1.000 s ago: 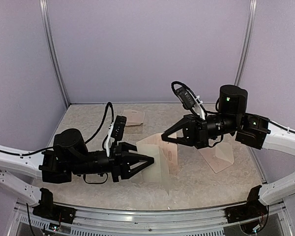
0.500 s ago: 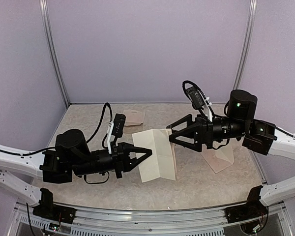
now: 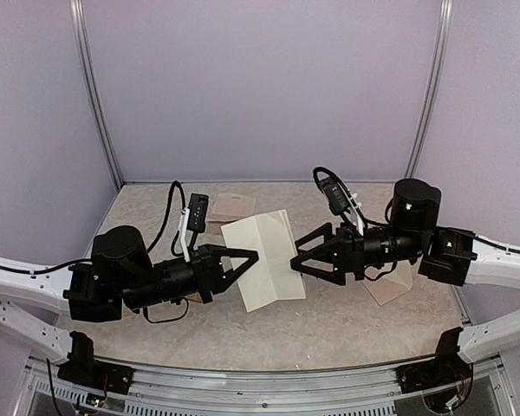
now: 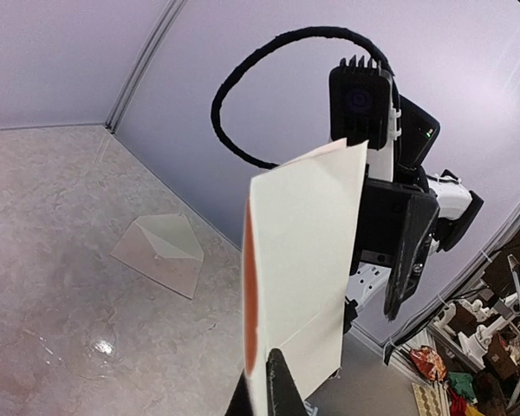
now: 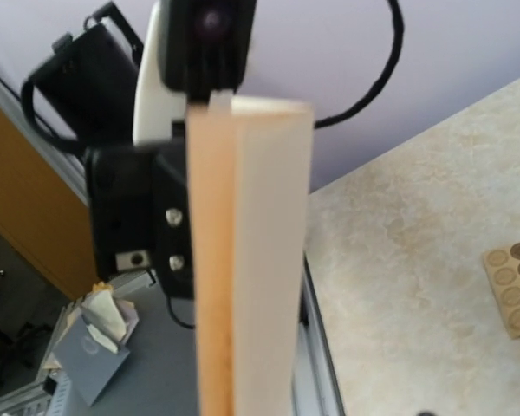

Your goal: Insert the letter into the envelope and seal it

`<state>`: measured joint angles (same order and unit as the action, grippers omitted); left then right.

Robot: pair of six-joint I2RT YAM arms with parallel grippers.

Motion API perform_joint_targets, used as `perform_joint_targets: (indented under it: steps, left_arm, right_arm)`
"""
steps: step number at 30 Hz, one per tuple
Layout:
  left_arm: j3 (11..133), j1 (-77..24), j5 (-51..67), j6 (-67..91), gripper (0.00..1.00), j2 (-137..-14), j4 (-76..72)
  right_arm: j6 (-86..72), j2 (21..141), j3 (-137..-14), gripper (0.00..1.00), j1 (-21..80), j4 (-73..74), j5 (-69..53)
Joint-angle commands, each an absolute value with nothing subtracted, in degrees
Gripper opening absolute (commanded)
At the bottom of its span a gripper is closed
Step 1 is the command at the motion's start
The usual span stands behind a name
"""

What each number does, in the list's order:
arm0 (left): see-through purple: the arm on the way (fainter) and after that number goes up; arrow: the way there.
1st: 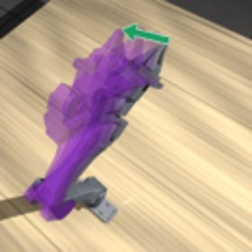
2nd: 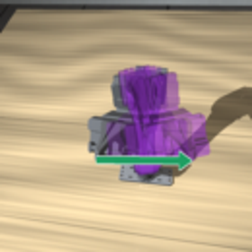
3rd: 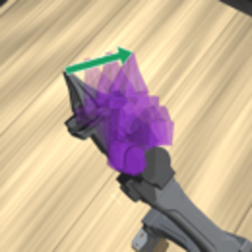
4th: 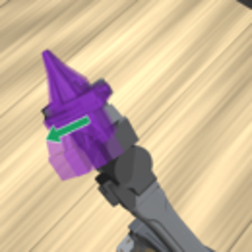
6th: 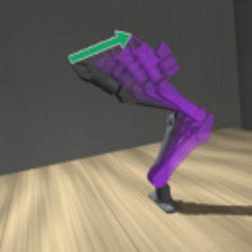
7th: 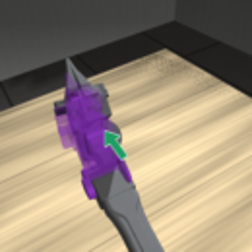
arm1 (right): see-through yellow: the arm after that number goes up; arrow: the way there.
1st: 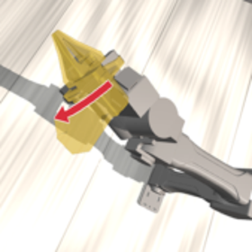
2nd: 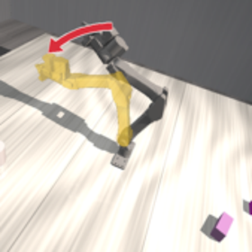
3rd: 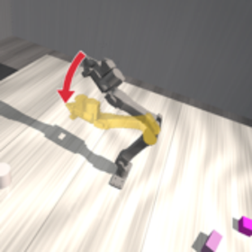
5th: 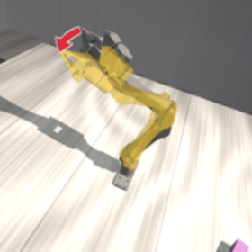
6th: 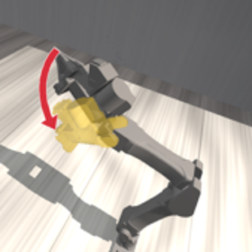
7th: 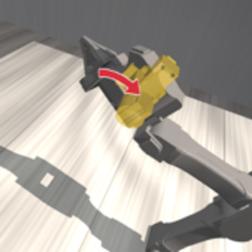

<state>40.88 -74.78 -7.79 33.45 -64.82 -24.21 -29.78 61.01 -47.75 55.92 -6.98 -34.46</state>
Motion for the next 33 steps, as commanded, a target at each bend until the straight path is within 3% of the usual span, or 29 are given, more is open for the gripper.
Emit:
perform_joint_targets:
  steps: [1,3,8,13,17,24,25,28,30,33]
  left_arm:
    - [42.1,-75.1,-9.0,34.4,0.0,-63.6,-25.2]
    - [42.2,-75.1,-9.0,34.5,0.0,-63.5,-25.1]
    - [42.2,-75.2,-9.0,34.9,0.0,-63.2,-25.0]
    - [41.7,-75.1,-8.1,34.7,0.0,-62.8,-26.2]
    - [41.2,-75.1,-5.8,33.3,0.0,-62.3,-27.0]
    - [39.6,-75.1,-0.5,30.9,0.0,-59.0,-25.8]
    - [39.8,-75.1,-0.6,30.9,0.03,-58.5,-24.9]
    - [40.7,-75.1,-3.1,30.7,0.3,-56.2,-20.7]
    - [41.6,-75.0,-5.9,31.0,0.38,-53.9,-17.3]
    - [43.1,-74.3,-9.9,32.5,0.42,-50.7,-11.5]
  right_arm:
    - [-30.1,62.6,-47.5,0.68,58.3,-8.7,-33.5]
    - [-30.0,63.3,-47.9,0.63,58.8,-8.3,-32.8]
    - [-29.0,64.0,-48.4,0.37,59.7,-6.8,-29.5]
    - [-28.9,64.4,-47.9,0.21,59.8,-6.8,-29.2]
    - [-29.6,64.0,-46.7,0.0,59.7,-8.8,-29.3]
    - [-30.7,60.7,-43.6,0.0,59.7,-14.1,-30.4]
    - [-30.1,60.3,-43.8,0.0,59.7,-13.4,-30.5]
    - [-28.5,59.2,-44.7,0.0,59.7,-10.1,-29.9]
    - [-26.9,58.5,-45.7,0.0,59.7,-7.4,-30.2]
    - [-24.3,57.6,-46.9,0.0,59.7,-4.3,-32.3]
